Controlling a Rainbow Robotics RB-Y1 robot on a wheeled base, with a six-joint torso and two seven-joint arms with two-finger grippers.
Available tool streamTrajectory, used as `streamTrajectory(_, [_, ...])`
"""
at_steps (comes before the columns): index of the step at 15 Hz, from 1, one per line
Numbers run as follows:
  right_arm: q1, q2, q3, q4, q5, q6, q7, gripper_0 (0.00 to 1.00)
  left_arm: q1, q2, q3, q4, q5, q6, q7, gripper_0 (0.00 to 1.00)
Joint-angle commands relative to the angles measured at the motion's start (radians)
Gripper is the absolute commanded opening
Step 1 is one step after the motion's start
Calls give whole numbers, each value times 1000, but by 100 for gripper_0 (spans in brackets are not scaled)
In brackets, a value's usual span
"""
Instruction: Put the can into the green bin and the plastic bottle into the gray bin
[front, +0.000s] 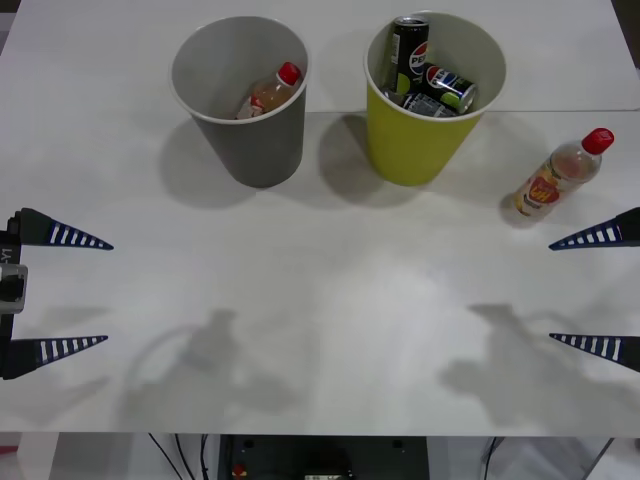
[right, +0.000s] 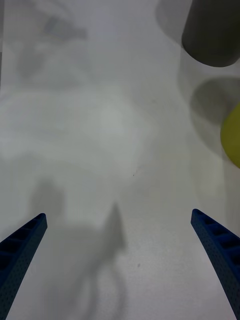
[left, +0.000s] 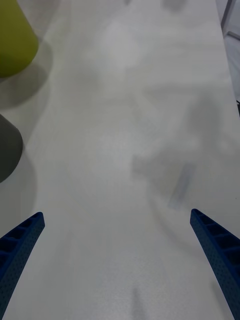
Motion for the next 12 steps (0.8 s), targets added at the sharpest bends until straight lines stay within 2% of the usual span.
streamTrajectory(1, [0,0,0,0,0,0,0,100,0,0,0,0,0,0,0,100])
streamTrajectory(8, [16,-16,22,-50,15,65,-12,100,0,0,0,0,0,0,0,100])
streamTrajectory(11, [60,-25,22,-84,22,159,-52,100,0,0,0,0,0,0,0,100])
streamTrajectory(12, [88,-36,22,-119,50,211,-114,100,0,0,0,0,0,0,0,100])
